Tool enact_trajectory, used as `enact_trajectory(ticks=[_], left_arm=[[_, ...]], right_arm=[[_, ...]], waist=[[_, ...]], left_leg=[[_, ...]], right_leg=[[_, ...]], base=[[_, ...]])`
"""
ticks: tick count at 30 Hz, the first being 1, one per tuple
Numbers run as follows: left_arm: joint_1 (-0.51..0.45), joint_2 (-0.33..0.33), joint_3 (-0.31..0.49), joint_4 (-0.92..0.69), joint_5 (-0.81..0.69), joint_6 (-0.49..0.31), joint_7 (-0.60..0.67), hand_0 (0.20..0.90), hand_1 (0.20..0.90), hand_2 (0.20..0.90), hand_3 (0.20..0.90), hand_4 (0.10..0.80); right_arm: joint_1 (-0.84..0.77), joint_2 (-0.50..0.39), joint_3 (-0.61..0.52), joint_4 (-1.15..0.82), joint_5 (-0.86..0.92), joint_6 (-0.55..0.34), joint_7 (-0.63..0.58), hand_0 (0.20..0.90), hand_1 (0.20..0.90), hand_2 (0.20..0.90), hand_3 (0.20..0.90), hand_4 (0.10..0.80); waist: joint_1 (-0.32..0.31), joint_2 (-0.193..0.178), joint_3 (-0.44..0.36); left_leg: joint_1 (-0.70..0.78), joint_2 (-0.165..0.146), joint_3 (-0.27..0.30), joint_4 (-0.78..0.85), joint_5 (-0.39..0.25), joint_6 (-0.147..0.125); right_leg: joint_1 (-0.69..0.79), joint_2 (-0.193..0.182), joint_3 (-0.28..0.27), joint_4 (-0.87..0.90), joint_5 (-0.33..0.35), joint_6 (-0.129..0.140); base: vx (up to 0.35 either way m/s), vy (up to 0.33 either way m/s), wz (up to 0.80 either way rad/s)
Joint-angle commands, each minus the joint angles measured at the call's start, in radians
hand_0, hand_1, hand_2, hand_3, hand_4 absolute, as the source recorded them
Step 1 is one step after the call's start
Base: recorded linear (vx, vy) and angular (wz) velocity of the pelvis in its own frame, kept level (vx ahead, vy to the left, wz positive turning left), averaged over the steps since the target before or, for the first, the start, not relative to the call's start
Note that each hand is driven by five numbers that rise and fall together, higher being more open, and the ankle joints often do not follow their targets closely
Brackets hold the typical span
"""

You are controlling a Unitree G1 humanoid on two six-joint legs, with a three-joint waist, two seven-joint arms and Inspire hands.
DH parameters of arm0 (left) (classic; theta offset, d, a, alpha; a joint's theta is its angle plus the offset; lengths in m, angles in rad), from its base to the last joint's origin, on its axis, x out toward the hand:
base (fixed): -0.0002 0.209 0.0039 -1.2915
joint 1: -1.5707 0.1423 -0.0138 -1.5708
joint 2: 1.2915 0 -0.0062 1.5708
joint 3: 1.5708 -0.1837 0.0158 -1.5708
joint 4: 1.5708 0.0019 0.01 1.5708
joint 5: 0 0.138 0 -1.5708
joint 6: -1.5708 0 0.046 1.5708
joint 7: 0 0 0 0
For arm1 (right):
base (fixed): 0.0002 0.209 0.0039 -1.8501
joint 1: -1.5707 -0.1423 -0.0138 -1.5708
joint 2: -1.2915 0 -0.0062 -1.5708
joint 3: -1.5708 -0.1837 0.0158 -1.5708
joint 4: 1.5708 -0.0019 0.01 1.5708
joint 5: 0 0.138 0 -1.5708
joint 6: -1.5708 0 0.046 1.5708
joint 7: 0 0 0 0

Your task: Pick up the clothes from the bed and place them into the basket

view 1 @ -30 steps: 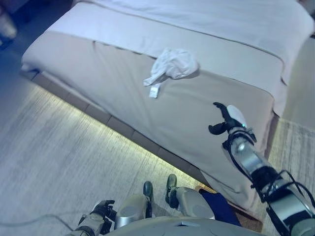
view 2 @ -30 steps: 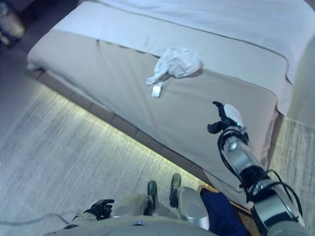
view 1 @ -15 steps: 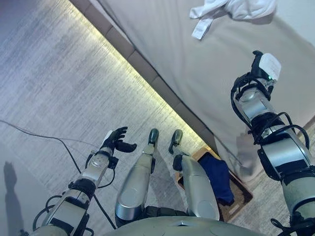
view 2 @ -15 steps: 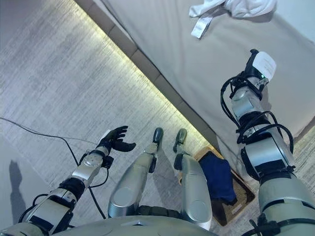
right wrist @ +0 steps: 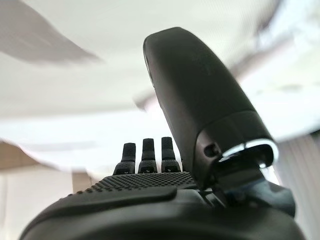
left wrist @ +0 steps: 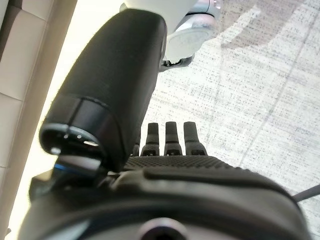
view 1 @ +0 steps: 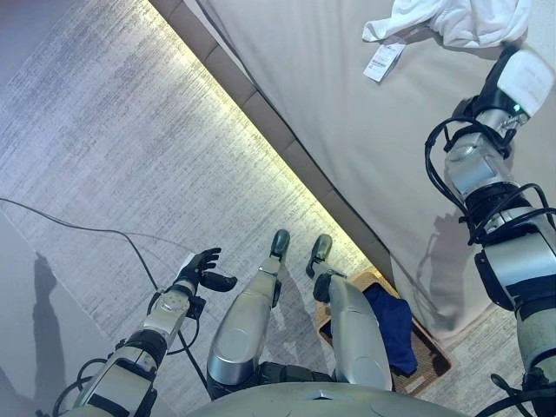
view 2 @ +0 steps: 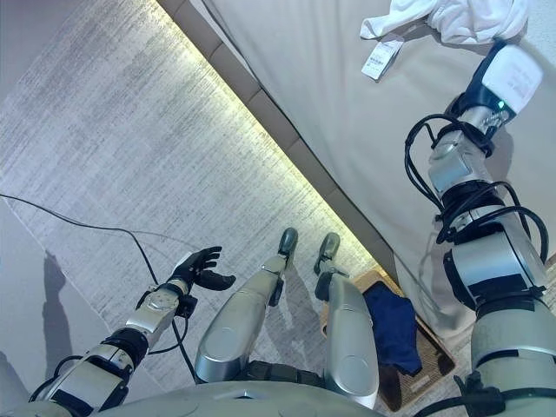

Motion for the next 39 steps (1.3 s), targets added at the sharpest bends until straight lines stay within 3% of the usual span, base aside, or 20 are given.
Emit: enact_trajectory(ticks=[1, 7, 11, 13, 16, 22, 24, 27, 30, 31, 33, 39], left_arm=[[0.11, 0.022, -0.024, -0.035, 0.022, -0.051, -0.009, 0.9, 0.9, 0.9, 0.9, 0.8], [0.105, 0.03, -0.032, -0.051, 0.052, -0.08, -0.015, 0.9, 0.9, 0.9, 0.9, 0.8], [0.104, 0.003, -0.04, -0.053, 0.041, -0.071, 0.006, 0.9, 0.9, 0.9, 0.9, 0.8], [0.087, -0.019, -0.046, -0.024, 0.031, -0.068, 0.025, 0.9, 0.9, 0.9, 0.9, 0.8], [0.086, -0.042, -0.04, 0.004, 0.06, -0.045, 0.047, 0.9, 0.9, 0.9, 0.9, 0.8], [0.079, -0.05, -0.055, 0.113, 0.189, 0.035, 0.051, 0.9, 0.9, 0.9, 0.9, 0.8], [0.104, -0.041, -0.032, 0.135, 0.173, 0.051, 0.068, 0.9, 0.9, 0.9, 0.9, 0.8], [0.166, -0.025, 0.051, 0.154, 0.129, 0.038, 0.091, 0.9, 0.9, 0.9, 0.9, 0.8], [0.188, -0.018, 0.11, 0.174, 0.102, 0.02, 0.092, 0.9, 0.9, 0.9, 0.9, 0.8], [0.19, -0.022, 0.131, 0.174, 0.087, 0.02, 0.099, 0.9, 0.9, 0.9, 0.9, 0.8], [0.191, -0.03, 0.148, 0.174, 0.054, 0.007, 0.119, 0.9, 0.9, 0.9, 0.9, 0.8], [0.189, -0.016, 0.22, 0.08, 0.047, -0.035, 0.169, 0.9, 0.9, 0.9, 0.9, 0.8]], right_arm=[[-0.06, -0.145, -0.001, -0.085, -0.083, -0.034, -0.105, 0.9, 0.9, 0.9, 0.9, 0.8], [0.034, -0.122, -0.041, -0.126, 0.055, -0.148, 0.021, 0.9, 0.9, 0.9, 0.9, 0.8], [0.15, -0.033, -0.086, -0.184, 0.126, -0.238, 0.045, 0.9, 0.9, 0.9, 0.9, 0.8], [0.197, 0.031, -0.109, -0.205, 0.196, -0.288, 0.011, 0.9, 0.9, 0.9, 0.9, 0.8], [0.271, 0.101, -0.142, -0.254, 0.239, -0.341, -0.017, 0.9, 0.9, 0.9, 0.9, 0.8], [0.537, 0.234, -0.159, -0.427, 0.206, -0.409, 0.04, 0.9, 0.9, 0.9, 0.9, 0.8], [0.628, 0.254, -0.174, -0.486, 0.216, -0.456, 0.095, 0.9, 0.9, 0.9, 0.9, 0.8], [0.759, 0.287, -0.202, -0.562, 0.269, -0.542, 0.211, 0.9, 0.9, 0.9, 0.9, 0.8], [0.823, 0.294, -0.213, -0.571, 0.282, -0.579, 0.264, 0.9, 0.9, 0.9, 0.9, 0.8], [0.838, 0.298, -0.215, -0.564, 0.266, -0.58, 0.282, 0.9, 0.9, 0.9, 0.9, 0.8], [0.856, 0.304, -0.208, -0.54, 0.272, -0.585, 0.294, 0.9, 0.9, 0.9, 0.9, 0.8], [0.958, 0.315, -0.22, -0.537, 0.247, -0.595, 0.369, 0.9, 0.9, 0.9, 0.9, 0.8]], waist=[[0.001, 0.02, -0.045], [-0.023, -0.004, -0.077], [-0.038, -0.024, -0.114], [-0.047, -0.035, -0.136], [-0.069, -0.05, -0.165], [-0.179, -0.061, -0.26], [-0.197, -0.062, -0.281], [-0.203, -0.053, -0.31], [-0.201, -0.041, -0.336], [-0.194, -0.038, -0.355], [-0.189, -0.038, -0.376], [-0.232, -0.04, -0.403]], left_leg=[[-0.051, 0.033, 0.036, 0.176, -0.182, 0.031], [-0.025, 0.034, 0.05, 0.234, -0.213, 0.034], [0.023, 0.021, 0.0, 0.219, -0.206, 0.038], [0.088, 0.031, -0.003, 0.125, -0.201, 0.04], [0.139, 0.022, 0.001, 0.069, -0.195, 0.05], [0.271, 0.018, 0.121, -0.007, -0.225, 0.079], [0.32, 0.025, 0.186, -0.022, -0.239, 0.086], [0.374, 0.046, 0.31, -0.066, -0.234, 0.085], [0.401, 0.062, 0.388, -0.088, -0.227, 0.081], [0.406, 0.068, 0.418, -0.097, -0.222, 0.077], [0.415, 0.073, 0.446, -0.103, -0.22, 0.071], [0.425, 0.091, 0.446, -0.046, -0.236, 0.055]], right_leg=[[0.055, -0.003, 0.046, 0.015, -0.076, 0.053], [0.097, -0.004, 0.073, 0.011, -0.087, 0.038], [0.156, 0.004, 0.13, -0.034, -0.065, 0.045], [0.192, 0.01, 0.159, -0.084, -0.046, 0.062], [0.213, 0.005, 0.203, -0.129, -0.007, 0.089], [0.232, -0.03, 0.279, -0.182, 0.088, 0.179], [0.229, -0.043, 0.243, -0.157, 0.104, 0.195], [0.245, -0.058, 0.114, -0.084, 0.099, 0.199], [0.304, -0.05, 0.027, -0.061, 0.035, 0.183], [0.344, -0.044, -0.016, -0.074, -0.002, 0.166], [0.39, -0.04, -0.041, -0.117, -0.025, 0.153], [0.438, -0.01, 0.019, -0.165, -0.066, 0.119]], base=[[0.021, -0.033, 0.01], [0.02, 0.037, 0.0], [0.029, 0.222, -0.13], [-0.072, 0.275, -0.28], [-0.109, 0.297, -0.55], [-0.057, 0.276, -0.86], [-0.034, 0.17, -1.06], [-0.106, 0.097, -1.72], [-0.065, -0.011, -1.46], [-0.044, -0.049, -1.16], [0.001, -0.103, -1.06], [0.08, -0.144, -0.4]])
